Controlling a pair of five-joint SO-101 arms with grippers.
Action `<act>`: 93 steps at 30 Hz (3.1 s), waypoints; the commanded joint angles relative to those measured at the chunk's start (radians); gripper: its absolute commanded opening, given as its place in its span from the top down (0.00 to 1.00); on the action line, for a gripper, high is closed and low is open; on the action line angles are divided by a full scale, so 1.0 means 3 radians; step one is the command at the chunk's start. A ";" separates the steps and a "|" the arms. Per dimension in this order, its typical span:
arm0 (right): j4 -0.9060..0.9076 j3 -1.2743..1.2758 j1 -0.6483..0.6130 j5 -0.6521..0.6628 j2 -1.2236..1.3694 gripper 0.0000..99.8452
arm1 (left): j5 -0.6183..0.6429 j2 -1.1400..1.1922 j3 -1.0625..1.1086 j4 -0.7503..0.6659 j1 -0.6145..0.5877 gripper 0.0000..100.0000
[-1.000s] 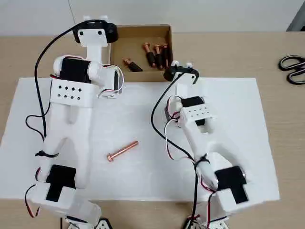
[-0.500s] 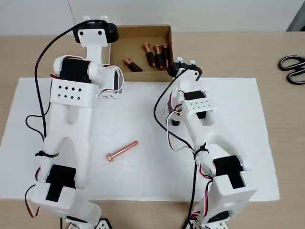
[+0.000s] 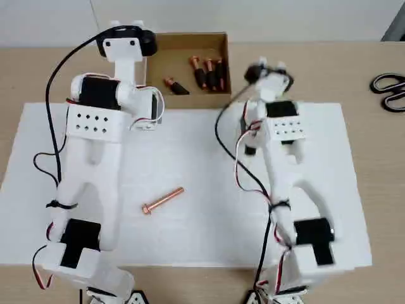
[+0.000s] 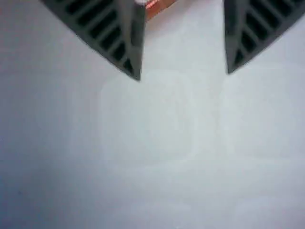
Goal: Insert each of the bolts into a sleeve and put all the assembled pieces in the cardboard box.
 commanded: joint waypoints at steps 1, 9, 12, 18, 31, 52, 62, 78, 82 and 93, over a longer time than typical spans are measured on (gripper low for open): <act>0.0304 -0.0563 -0.0156 -0.0005 -0.0673 1.00 | -0.0015 -0.0153 -0.0008 0.0046 -0.0010 0.89; 0.0401 -0.0312 -0.0529 -0.0005 -0.1711 1.00 | -0.0015 -0.0159 -0.0008 0.0046 -0.0010 0.89; 0.0427 -0.0189 -0.0524 -0.0005 -0.2135 1.00 | -0.0015 -0.0153 -0.0008 0.0046 -0.0010 0.89; 0.0289 0.0307 -0.0494 -0.0005 -0.3071 1.00 | -0.0015 -0.0153 -0.0008 0.0036 -0.0010 0.89; -0.1522 0.3278 0.0514 0.1125 -0.4314 1.00 | -0.1867 -0.0153 0.0217 0.0056 -0.0031 0.89; -0.2468 0.4869 0.0514 0.1565 -0.5127 1.00 | -0.3186 -0.0184 0.1951 0.0066 0.0363 0.89; -0.2452 0.4941 0.0514 0.1555 -0.5260 1.00 | -0.3125 -0.0148 0.2176 0.0046 0.0445 0.89; -0.2452 0.4936 0.0509 0.1550 -0.5260 1.00 | -0.2818 -0.0148 0.2417 -0.0414 0.0445 0.83; -0.2447 0.4936 0.0509 0.1550 -0.5260 1.00 | -0.2818 -0.0143 0.2432 -0.0522 0.0425 0.83; -0.2279 0.4910 0.0499 0.1550 -0.5265 1.00 | -0.2818 -0.0143 0.2805 -0.0885 0.0414 0.83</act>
